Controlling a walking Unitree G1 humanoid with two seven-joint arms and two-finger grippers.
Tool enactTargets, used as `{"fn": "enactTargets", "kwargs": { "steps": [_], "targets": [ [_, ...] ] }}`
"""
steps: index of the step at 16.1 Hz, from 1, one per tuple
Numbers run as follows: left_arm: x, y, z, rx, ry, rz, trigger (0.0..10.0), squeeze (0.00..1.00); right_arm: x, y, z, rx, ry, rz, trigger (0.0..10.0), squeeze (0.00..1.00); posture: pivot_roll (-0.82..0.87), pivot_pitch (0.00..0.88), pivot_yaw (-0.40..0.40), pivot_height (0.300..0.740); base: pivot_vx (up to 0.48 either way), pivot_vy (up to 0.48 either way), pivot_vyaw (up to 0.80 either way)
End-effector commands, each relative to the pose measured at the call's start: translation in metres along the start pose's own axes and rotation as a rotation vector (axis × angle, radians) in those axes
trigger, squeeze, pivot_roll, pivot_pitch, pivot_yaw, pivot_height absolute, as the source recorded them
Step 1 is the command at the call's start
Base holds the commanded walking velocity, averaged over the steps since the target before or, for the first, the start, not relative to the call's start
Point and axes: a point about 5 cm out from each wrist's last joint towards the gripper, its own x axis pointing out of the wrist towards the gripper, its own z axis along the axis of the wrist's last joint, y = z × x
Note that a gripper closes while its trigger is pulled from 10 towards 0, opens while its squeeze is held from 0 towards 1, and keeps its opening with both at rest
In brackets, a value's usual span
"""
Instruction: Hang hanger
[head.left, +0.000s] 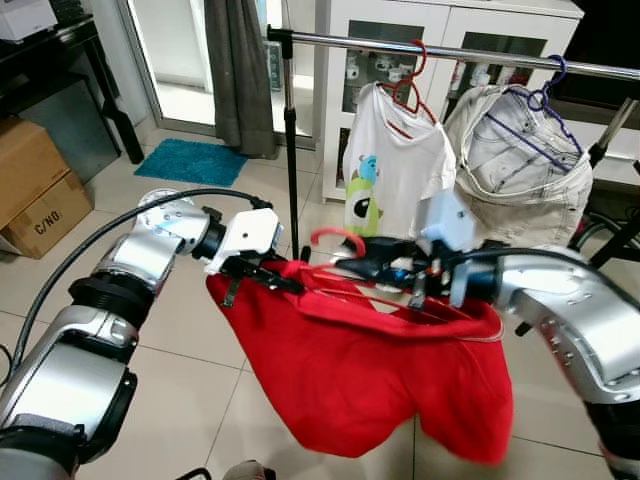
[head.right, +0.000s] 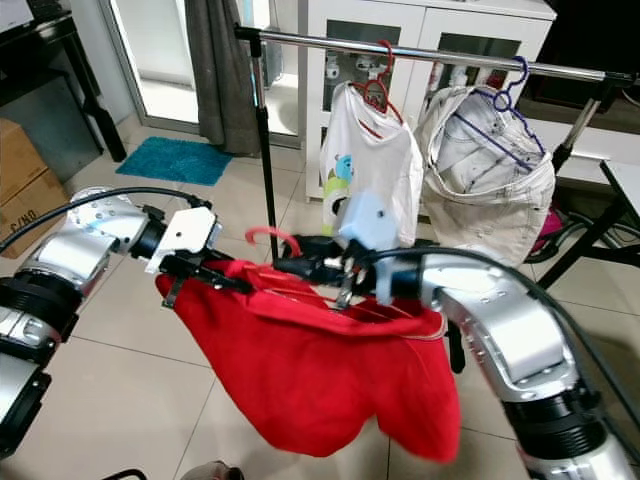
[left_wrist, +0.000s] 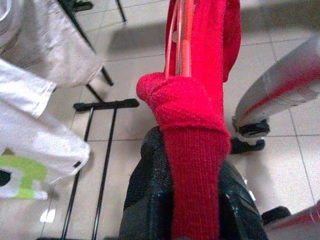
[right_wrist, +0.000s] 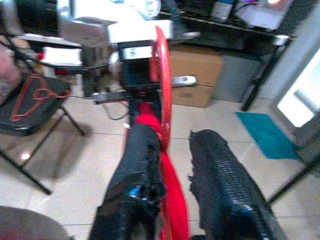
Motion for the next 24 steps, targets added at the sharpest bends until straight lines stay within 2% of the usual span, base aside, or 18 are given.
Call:
{"fn": "enactTargets", "kwargs": {
  "steps": [1, 3, 5, 6, 7, 10, 11, 12, 15, 19, 21, 23, 24],
  "targets": [
    [-0.005, 0.002, 0.001, 0.005, -0.008, 0.053, 0.0, 0.00, -0.011, -0.010, 0.001, -0.011, 0.006, -0.071, 10.0, 1.00, -0.12, 0.000, 0.018, 0.740, 0.000, 0.000, 0.00],
    [-0.004, 0.001, -0.005, -0.025, 0.011, 0.115, 0.0, 0.00, -0.023, -0.019, -0.001, -0.001, 0.030, -0.178, 10.0, 1.00, -0.12, 0.000, 0.016, 0.740, 0.000, 0.000, 0.00],
    [-0.002, 0.001, -0.013, -0.089, 0.011, 0.218, 0.0, 0.00, -0.040, -0.036, -0.011, 0.086, 0.079, -0.419, 10.0, 1.00, -0.12, 0.000, 0.017, 0.740, 0.000, 0.000, 0.00],
    [-0.001, 0.002, -0.014, -0.105, 0.000, 0.246, 0.0, 0.00, -0.044, -0.039, -0.018, 0.133, 0.110, -0.487, 10.0, 1.00, -0.12, 0.000, 0.018, 0.740, 0.000, 0.000, 0.00],
    [0.001, 0.002, -0.014, -0.118, -0.009, 0.278, 0.0, 0.00, -0.048, -0.041, -0.030, 0.204, 0.153, -0.555, 10.0, 1.00, -0.12, 0.000, 0.016, 0.740, 0.000, 0.000, 0.00],
    [0.002, 0.004, -0.013, -0.117, -0.011, 0.331, 0.0, 0.00, -0.045, -0.034, -0.052, 0.337, 0.214, -0.621, 10.0, 1.00, -0.12, 0.000, 0.013, 0.740, 0.000, 0.000, 0.00],
    [0.002, 0.006, -0.012, -0.116, -0.013, 0.360, 0.0, 0.00, -0.038, -0.027, -0.062, 0.417, 0.226, -0.644, 10.0, 0.52, -0.12, 0.000, 0.013, 0.740, 0.000, 0.000, 0.00],
    [0.003, 0.006, -0.014, -0.128, 0.001, 0.396, 0.0, 0.00, -0.031, -0.023, -0.067, 0.503, 0.236, -0.696, 10.0, 0.00, -0.12, 0.000, 0.014, 0.740, 0.000, 0.000, 0.00],
    [0.005, 0.006, -0.016, -0.143, 0.012, 0.431, 0.0, 0.00, -0.034, -0.027, -0.071, 0.575, 0.257, -0.800, 10.0, 0.00, -0.12, 0.000, 0.015, 0.740, 0.000, 0.000, 0.00],
    [0.007, 0.008, -0.018, -0.149, 0.030, 0.481, 0.0, 0.00, -0.047, -0.042, -0.063, 0.603, 0.199, -0.946, 10.0, 0.00, -0.12, 0.000, 0.015, 0.740, 0.000, 0.000, 0.00],
    [0.008, 0.007, -0.017, -0.150, 0.019, 0.483, 0.0, 0.00, -0.043, -0.039, -0.063, 0.649, 0.191, -0.918, 10.0, 0.00, -0.12, 0.000, 0.012, 0.740, 0.000, 0.000, 0.00],
    [0.011, 0.006, -0.015, -0.150, 0.009, 0.486, 0.0, 0.00, -0.027, -0.030, -0.063, 0.736, 0.161, -0.851, 10.0, 0.00, -0.12, 0.000, 0.008, 0.740, 0.000, 0.000, 0.00],
    [0.012, 0.006, -0.015, -0.150, 0.003, 0.489, 0.0, 0.00, -0.019, -0.026, -0.067, 0.760, 0.185, -0.841, 10.0, 0.00, -0.12, 0.000, 0.004, 0.740, 0.000, 0.000, 0.00]
  ]
}}
